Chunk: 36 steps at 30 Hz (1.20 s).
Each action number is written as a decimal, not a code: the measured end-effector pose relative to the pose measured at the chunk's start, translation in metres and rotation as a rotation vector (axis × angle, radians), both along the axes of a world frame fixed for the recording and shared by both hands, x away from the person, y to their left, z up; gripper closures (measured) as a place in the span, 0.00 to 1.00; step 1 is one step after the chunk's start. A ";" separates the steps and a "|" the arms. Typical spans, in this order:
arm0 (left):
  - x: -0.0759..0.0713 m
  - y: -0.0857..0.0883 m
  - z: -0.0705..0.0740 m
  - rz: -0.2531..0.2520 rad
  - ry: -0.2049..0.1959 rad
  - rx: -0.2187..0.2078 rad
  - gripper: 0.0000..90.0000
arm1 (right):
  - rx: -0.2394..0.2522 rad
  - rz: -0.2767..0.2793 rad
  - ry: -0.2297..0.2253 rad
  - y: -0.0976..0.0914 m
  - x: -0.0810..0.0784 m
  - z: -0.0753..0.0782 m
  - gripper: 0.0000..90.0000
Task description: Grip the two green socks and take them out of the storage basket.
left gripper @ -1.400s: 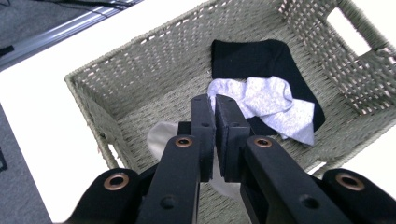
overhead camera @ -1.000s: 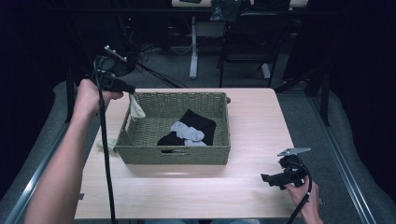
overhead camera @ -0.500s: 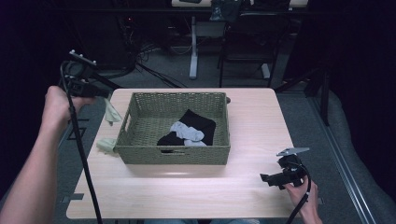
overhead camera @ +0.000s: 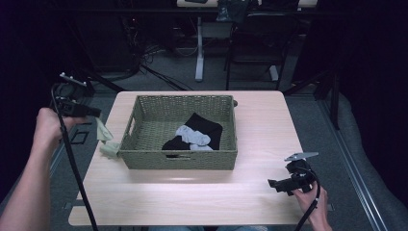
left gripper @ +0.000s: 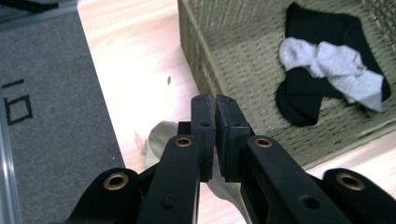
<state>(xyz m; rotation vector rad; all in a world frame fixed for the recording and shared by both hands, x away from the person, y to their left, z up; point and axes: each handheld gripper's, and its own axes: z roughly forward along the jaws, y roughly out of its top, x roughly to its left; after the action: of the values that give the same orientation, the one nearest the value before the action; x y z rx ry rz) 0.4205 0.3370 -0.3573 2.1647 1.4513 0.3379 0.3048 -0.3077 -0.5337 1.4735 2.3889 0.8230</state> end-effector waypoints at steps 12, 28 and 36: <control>-0.002 0.020 -0.089 0.011 0.109 -0.029 0.96 | -0.004 -0.003 -0.001 0.001 0.000 0.000 0.00; -0.010 0.026 -0.171 0.040 0.191 -0.111 0.93 | 0.002 -0.003 -0.001 0.000 0.000 0.000 0.00; -0.023 0.022 -0.164 0.072 0.137 -0.135 0.55 | 0.001 -0.008 -0.001 -0.001 0.000 0.000 0.00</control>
<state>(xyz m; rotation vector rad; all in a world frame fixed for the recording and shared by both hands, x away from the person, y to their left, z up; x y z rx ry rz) 0.3973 0.3587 -0.5211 2.0649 1.5825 0.1145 0.3046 -0.3083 -0.5338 1.4815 2.3806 0.8227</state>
